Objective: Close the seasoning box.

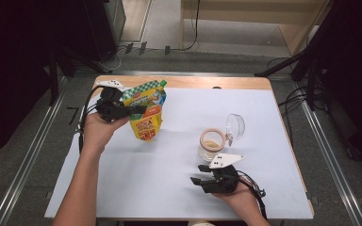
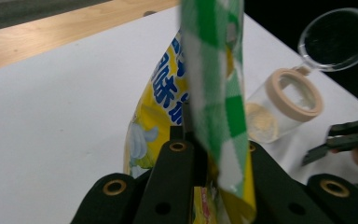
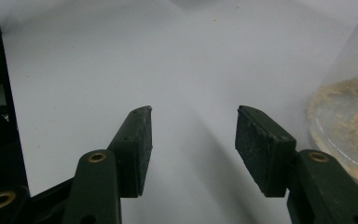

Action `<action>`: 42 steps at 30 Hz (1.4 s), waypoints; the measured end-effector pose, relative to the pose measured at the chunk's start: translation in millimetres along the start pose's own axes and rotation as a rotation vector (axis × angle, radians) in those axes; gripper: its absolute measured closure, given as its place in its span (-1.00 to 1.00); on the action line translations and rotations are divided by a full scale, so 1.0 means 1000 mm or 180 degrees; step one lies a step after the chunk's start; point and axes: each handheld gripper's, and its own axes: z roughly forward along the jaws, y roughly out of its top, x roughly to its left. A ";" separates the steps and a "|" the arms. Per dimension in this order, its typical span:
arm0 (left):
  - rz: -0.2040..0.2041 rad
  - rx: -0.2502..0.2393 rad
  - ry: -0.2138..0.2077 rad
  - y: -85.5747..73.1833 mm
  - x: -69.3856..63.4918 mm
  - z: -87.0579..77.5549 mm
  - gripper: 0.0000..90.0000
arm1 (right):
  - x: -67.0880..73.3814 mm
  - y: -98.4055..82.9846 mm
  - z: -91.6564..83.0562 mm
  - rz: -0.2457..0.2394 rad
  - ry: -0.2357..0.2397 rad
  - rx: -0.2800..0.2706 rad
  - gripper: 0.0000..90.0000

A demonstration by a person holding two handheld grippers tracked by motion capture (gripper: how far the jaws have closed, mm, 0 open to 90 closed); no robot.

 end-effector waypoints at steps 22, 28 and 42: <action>0.0289 0.0265 -0.0477 0.001 -0.063 0.011 1.00 | -0.004 0.002 0.016 0.0144 -0.0063 -0.0066 0.05; 0.0390 0.0333 -0.0645 0.002 -0.082 0.016 1.00 | -0.008 0.002 0.021 0.0146 -0.0178 -0.0079 0.17; 0.0589 0.0482 -0.1050 0.005 -0.124 0.029 1.00 | -0.006 0.006 0.026 0.0022 -0.0462 -0.0276 0.81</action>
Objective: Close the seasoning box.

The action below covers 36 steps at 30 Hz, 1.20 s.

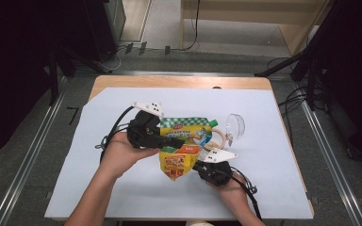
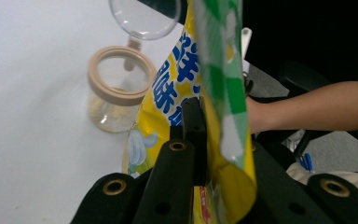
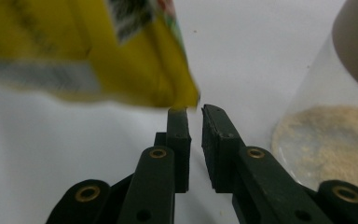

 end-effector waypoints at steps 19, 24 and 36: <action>-0.0232 -0.0290 0.0193 -0.004 0.003 0.007 0.88 | 0.037 0.012 -0.001 -0.0410 0.0300 -0.0091 0.63; -0.0222 -0.0242 0.0393 -0.004 0.000 0.016 0.72 | 0.043 0.014 -0.001 -0.0416 0.0390 -0.0038 0.62; -0.0326 -0.0196 0.0509 -0.003 -0.002 0.032 0.50 | 0.064 0.023 -0.008 -0.0496 0.0627 -0.0136 0.64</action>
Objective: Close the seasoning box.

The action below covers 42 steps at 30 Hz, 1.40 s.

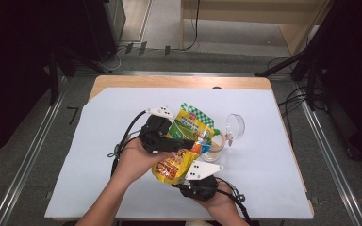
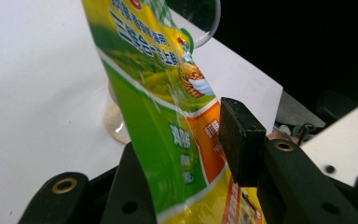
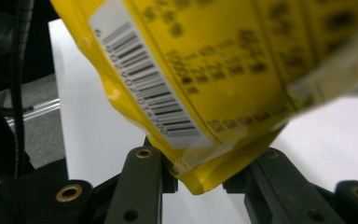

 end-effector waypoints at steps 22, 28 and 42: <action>-0.0200 0.0097 0.0096 0.023 0.003 0.012 0.19 | -0.009 0.026 0.001 0.0071 0.0222 -0.0130 0.47; -0.0293 0.0086 0.0160 0.038 0.006 0.007 0.21 | -0.017 0.041 -0.001 0.0072 0.0256 -0.0113 0.44; -0.0330 0.0131 0.0098 0.032 0.011 0.008 0.34 | -0.012 0.039 0.013 -0.0023 0.0327 0.0022 0.38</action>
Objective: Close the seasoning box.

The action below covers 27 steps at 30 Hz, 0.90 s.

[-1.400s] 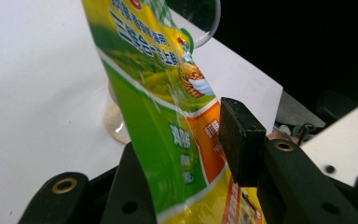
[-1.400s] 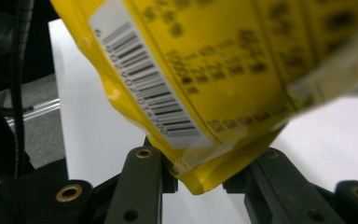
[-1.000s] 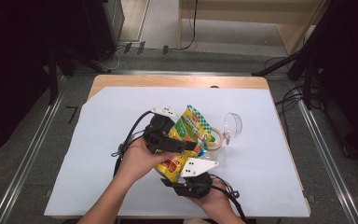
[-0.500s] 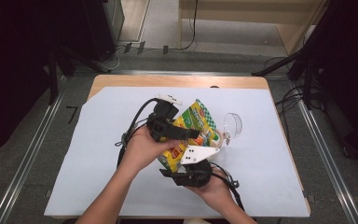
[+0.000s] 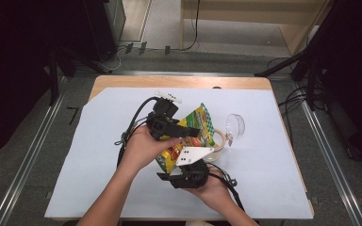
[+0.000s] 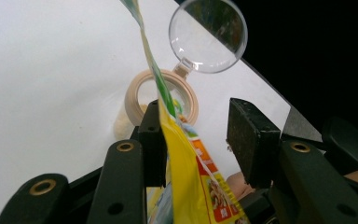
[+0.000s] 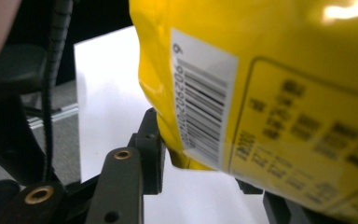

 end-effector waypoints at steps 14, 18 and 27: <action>0.0072 -0.0246 -0.0025 -0.002 0.000 -0.006 0.17 | -0.001 0.003 -0.005 0.0182 -0.0025 -0.0192 0.41; 0.0128 -0.0285 0.0009 -0.002 -0.002 -0.008 0.13 | -0.002 0.004 -0.005 0.0216 -0.0017 -0.0203 0.42; 0.0002 -0.0080 -0.0003 0.019 0.005 -0.005 0.22 | -0.011 0.015 -0.007 0.0300 0.0012 -0.0204 0.40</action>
